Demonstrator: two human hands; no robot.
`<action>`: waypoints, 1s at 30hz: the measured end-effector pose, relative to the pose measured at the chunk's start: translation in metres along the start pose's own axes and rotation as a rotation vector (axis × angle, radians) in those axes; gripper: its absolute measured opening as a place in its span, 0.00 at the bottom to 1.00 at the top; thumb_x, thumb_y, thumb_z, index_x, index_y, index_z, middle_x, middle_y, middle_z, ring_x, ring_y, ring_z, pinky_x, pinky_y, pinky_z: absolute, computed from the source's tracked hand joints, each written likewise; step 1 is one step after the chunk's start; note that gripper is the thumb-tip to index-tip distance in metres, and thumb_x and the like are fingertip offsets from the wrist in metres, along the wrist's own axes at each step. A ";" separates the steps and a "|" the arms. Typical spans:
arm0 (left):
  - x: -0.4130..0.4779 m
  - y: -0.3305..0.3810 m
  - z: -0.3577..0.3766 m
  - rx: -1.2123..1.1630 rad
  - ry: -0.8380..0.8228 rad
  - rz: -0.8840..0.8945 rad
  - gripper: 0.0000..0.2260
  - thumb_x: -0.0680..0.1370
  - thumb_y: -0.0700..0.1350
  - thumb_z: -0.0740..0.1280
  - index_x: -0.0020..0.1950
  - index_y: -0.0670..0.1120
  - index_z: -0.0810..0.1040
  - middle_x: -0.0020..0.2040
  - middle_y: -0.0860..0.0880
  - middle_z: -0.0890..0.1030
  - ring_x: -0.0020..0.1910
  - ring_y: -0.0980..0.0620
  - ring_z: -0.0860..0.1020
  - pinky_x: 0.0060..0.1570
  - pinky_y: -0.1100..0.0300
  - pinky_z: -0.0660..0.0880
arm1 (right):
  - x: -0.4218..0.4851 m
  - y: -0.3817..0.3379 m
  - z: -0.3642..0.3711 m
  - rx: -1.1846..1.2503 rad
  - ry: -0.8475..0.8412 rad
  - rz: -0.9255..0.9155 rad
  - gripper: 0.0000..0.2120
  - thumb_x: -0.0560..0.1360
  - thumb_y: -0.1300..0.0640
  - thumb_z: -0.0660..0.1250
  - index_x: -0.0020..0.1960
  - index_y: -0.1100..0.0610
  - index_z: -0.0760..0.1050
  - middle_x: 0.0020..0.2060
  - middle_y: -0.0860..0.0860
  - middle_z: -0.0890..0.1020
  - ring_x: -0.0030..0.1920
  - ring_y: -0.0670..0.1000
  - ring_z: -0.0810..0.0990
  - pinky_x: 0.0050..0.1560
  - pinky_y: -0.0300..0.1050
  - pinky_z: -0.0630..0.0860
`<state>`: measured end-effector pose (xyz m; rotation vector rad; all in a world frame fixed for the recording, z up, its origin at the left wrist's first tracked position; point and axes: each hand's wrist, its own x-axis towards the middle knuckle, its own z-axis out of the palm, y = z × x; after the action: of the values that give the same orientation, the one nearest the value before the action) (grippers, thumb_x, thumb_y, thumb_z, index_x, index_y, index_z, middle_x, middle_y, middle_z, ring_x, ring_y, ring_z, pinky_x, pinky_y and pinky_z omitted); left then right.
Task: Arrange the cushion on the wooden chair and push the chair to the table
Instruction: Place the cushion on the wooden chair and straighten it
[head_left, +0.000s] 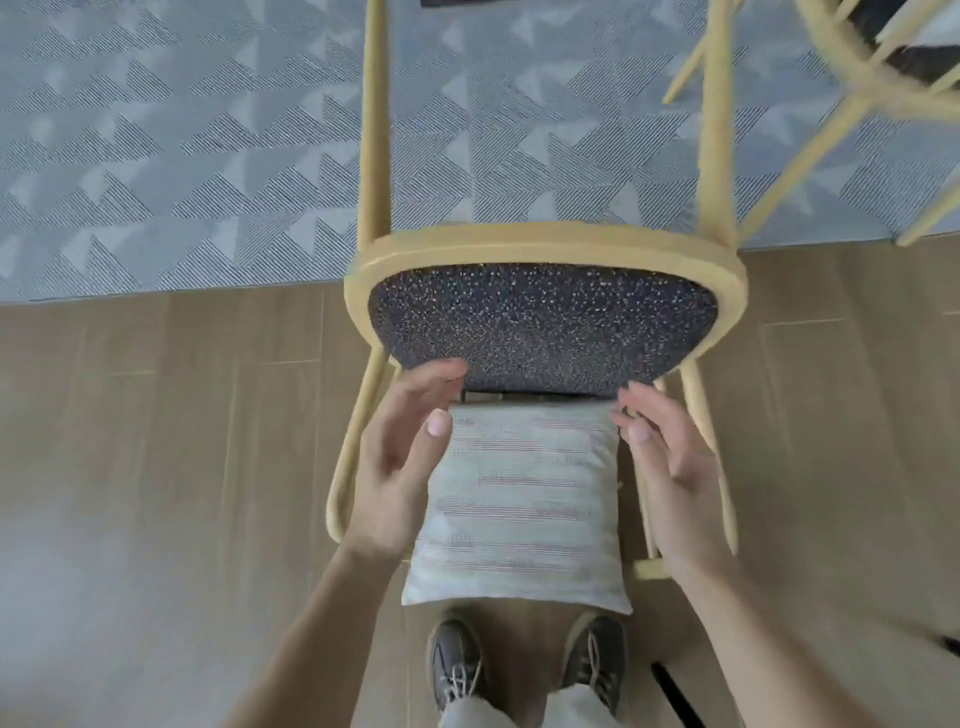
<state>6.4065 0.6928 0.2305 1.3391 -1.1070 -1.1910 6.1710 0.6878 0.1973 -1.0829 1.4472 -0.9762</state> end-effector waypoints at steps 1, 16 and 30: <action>-0.002 -0.028 0.000 0.006 0.001 -0.015 0.29 0.79 0.70 0.67 0.69 0.49 0.78 0.70 0.44 0.81 0.73 0.41 0.77 0.74 0.45 0.73 | 0.004 0.028 0.003 -0.021 0.010 0.011 0.27 0.75 0.32 0.63 0.70 0.42 0.73 0.69 0.43 0.79 0.67 0.41 0.79 0.58 0.25 0.73; 0.004 -0.375 -0.018 0.513 0.029 -0.128 0.47 0.66 0.73 0.74 0.82 0.60 0.65 0.87 0.53 0.52 0.87 0.52 0.50 0.83 0.52 0.54 | 0.071 0.345 0.010 -0.199 0.048 0.241 0.46 0.69 0.43 0.78 0.81 0.39 0.58 0.72 0.25 0.68 0.71 0.30 0.69 0.70 0.45 0.68; 0.006 -0.353 -0.037 -0.031 0.043 -0.365 0.35 0.76 0.41 0.79 0.78 0.60 0.70 0.68 0.45 0.84 0.66 0.43 0.84 0.61 0.48 0.83 | 0.064 0.306 -0.006 -0.087 0.020 0.581 0.51 0.56 0.24 0.78 0.75 0.37 0.68 0.67 0.42 0.82 0.67 0.52 0.81 0.69 0.64 0.76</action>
<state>6.4500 0.7235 -0.1208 1.5794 -0.8312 -1.4266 6.1238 0.7061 -0.1115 -0.6470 1.6988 -0.5121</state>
